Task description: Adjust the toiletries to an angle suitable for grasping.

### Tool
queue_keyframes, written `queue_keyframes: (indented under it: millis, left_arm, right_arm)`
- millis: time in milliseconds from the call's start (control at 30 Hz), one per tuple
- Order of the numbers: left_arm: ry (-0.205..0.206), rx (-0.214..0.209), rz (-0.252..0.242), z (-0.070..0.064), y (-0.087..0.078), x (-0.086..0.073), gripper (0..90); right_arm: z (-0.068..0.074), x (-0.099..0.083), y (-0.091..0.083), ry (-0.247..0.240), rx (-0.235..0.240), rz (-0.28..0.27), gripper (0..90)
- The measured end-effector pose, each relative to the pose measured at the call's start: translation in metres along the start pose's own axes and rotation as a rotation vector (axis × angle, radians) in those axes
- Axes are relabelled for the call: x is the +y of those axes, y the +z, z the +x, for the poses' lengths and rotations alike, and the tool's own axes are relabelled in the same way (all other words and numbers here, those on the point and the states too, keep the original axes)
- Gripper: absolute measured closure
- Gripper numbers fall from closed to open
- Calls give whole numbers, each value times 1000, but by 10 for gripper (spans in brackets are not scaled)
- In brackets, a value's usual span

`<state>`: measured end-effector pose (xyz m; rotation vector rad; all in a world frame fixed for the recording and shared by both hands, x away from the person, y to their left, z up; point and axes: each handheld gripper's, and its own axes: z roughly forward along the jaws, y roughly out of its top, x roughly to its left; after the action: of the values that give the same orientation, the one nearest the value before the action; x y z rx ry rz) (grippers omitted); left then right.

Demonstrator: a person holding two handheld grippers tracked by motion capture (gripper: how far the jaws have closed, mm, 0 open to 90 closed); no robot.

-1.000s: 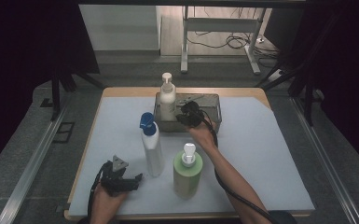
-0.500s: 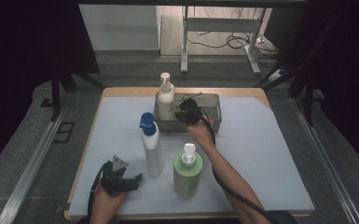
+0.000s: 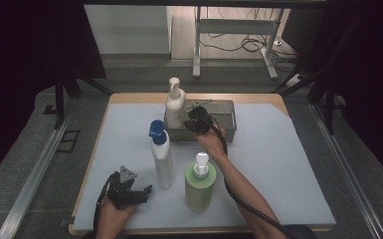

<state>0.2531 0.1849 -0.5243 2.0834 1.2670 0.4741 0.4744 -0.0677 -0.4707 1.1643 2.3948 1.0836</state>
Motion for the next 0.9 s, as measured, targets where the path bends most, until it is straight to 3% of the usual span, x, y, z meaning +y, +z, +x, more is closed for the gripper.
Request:
queue_keyframes:
  millis: [200, 467, 900]
  left_arm:
    - [0, 0, 0, 0, 0, 0, 123]
    - [0, 0, 0, 0, 0, 0, 123]
    - [0, 1, 0, 0, 0, 0, 123]
  right_arm:
    - [1, 2, 2, 1, -1, -2, 897]
    - [-4, 12, -4, 43, -13, -19, 897]
    - [-3, 21, 4, 24, -20, 17, 898]
